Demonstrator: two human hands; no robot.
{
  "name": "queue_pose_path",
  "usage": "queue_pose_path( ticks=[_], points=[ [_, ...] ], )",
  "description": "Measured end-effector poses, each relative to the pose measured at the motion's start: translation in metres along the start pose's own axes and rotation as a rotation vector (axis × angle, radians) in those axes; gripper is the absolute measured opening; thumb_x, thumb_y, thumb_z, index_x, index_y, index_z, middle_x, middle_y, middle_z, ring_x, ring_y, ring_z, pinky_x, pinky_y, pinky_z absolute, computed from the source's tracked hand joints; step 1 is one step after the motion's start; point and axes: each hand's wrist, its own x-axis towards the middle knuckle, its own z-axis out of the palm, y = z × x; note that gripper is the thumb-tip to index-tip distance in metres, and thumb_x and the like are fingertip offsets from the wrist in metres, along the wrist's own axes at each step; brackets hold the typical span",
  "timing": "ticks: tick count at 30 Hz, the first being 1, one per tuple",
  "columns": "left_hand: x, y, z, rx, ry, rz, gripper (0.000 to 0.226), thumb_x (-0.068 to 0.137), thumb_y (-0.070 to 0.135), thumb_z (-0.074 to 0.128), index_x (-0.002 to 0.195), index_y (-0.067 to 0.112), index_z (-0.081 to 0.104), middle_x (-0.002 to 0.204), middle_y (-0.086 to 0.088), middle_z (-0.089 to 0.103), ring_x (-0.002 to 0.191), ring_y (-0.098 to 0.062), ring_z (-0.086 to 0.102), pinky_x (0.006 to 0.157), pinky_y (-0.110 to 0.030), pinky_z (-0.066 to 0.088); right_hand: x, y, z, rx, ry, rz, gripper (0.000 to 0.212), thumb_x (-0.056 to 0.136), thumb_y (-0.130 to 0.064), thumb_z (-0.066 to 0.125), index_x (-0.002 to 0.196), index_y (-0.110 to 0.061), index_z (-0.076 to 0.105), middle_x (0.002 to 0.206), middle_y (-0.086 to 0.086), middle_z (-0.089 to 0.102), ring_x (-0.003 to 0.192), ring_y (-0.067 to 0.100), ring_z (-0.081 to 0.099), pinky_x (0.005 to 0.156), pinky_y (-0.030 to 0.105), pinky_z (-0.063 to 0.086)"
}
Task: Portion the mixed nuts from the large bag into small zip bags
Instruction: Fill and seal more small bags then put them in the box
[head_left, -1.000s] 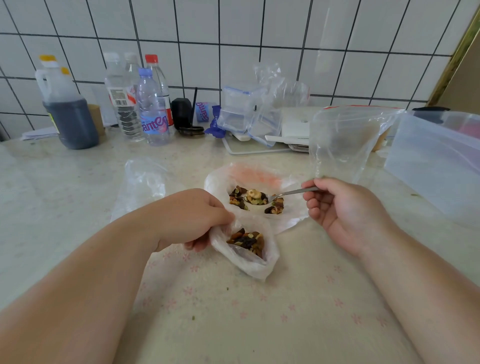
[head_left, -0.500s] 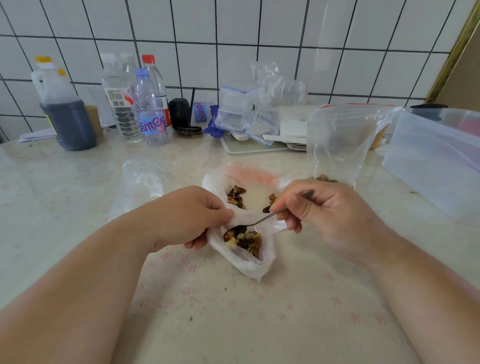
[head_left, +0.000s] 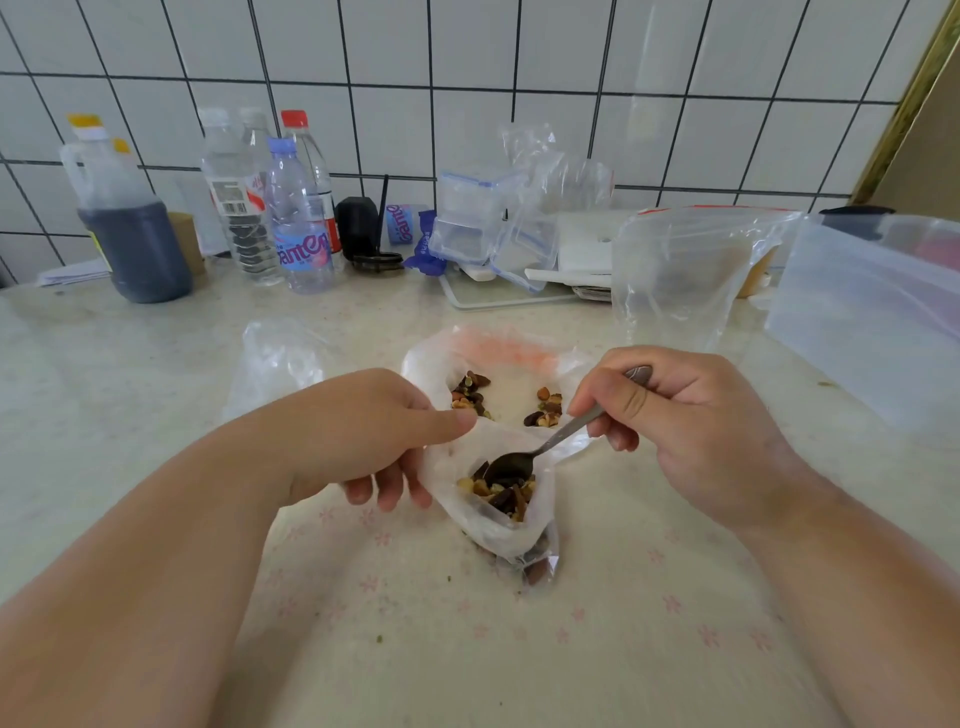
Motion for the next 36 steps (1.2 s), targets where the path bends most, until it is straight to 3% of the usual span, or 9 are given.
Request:
queue_pose_path(
  ticks=[3,8,12,17,19,22,27,30,36],
  points=[
    [-0.002,0.0,0.0,0.04,-0.05,-0.046,0.051,0.098,0.056,0.057,0.079,0.013,0.078,0.071,-0.011,0.077,0.044,-0.015,0.053,0.042,-0.021,0.04,0.001,0.0,-0.002,0.043,0.056,-0.024,0.025,0.092,-0.028,0.058,0.078,-0.017,0.076,0.064,0.004,0.066,0.058,0.01,0.056,0.055,0.02,0.045],
    [0.0,-0.002,0.006,0.107,-0.056,0.014,0.047,0.103,0.04,0.058,0.063,0.022,0.071,0.059,-0.002,0.07,0.044,-0.011,0.051,0.045,-0.02,0.041,0.011,0.011,-0.01,0.202,0.29,0.067,0.028,0.093,-0.033,0.059,0.078,-0.017,0.076,0.065,0.005,0.065,0.056,0.015,0.052,0.054,0.023,0.042],
    [0.002,-0.005,0.008,0.08,-0.03,0.036,0.048,0.102,0.036,0.059,0.058,0.023,0.07,0.061,-0.004,0.07,0.045,-0.015,0.052,0.043,-0.021,0.041,0.016,0.026,-0.005,0.015,0.374,0.181,0.025,0.093,-0.032,0.054,0.085,-0.029,0.077,0.075,-0.001,0.073,0.065,0.009,0.059,0.063,0.03,0.046],
    [0.004,-0.006,0.008,0.063,-0.049,0.032,0.049,0.103,0.035,0.058,0.058,0.024,0.072,0.06,-0.005,0.069,0.043,-0.015,0.051,0.042,-0.021,0.041,0.023,0.032,0.008,-0.346,0.261,0.231,0.022,0.099,-0.036,0.053,0.091,-0.045,0.071,0.084,-0.028,0.071,0.079,-0.013,0.059,0.068,0.017,0.04],
    [0.004,-0.006,0.008,0.069,-0.05,0.035,0.05,0.103,0.035,0.058,0.056,0.025,0.072,0.058,-0.004,0.068,0.042,-0.014,0.05,0.041,-0.021,0.041,0.025,0.033,0.011,-0.41,0.201,0.229,0.021,0.1,-0.036,0.053,0.103,-0.043,0.072,0.087,-0.027,0.071,0.087,-0.017,0.059,0.072,0.012,0.04],
    [0.005,-0.005,0.009,0.074,-0.043,0.037,0.051,0.103,0.035,0.058,0.054,0.026,0.071,0.057,-0.003,0.068,0.04,-0.013,0.049,0.041,-0.021,0.041,0.026,0.035,0.012,-0.399,0.13,0.245,0.024,0.101,-0.033,0.054,0.115,-0.038,0.073,0.095,-0.023,0.073,0.096,-0.013,0.062,0.084,0.017,0.045],
    [0.005,-0.005,0.01,0.071,-0.035,0.033,0.051,0.102,0.035,0.058,0.053,0.026,0.07,0.056,-0.003,0.067,0.039,-0.013,0.049,0.041,-0.021,0.04,0.025,0.036,0.007,-0.27,0.219,0.26,0.024,0.101,-0.034,0.054,0.097,-0.04,0.077,0.086,-0.021,0.073,0.081,-0.013,0.059,0.076,0.023,0.041],
    [0.006,-0.006,0.01,0.068,-0.032,0.03,0.048,0.102,0.035,0.059,0.056,0.026,0.071,0.056,-0.003,0.067,0.04,-0.014,0.049,0.041,-0.02,0.039,0.024,0.035,0.005,-0.184,0.28,0.27,0.029,0.1,-0.03,0.054,0.087,-0.041,0.078,0.081,-0.012,0.074,0.074,-0.002,0.055,0.07,0.026,0.041],
    [0.008,-0.008,0.01,0.058,-0.038,0.02,0.044,0.101,0.037,0.059,0.061,0.023,0.072,0.056,-0.002,0.066,0.041,-0.014,0.048,0.04,-0.021,0.039,0.025,0.032,0.007,-0.003,0.293,0.366,0.031,0.095,-0.015,0.055,0.075,-0.024,0.078,0.066,-0.003,0.069,0.061,0.007,0.054,0.062,0.025,0.044]
  ],
)
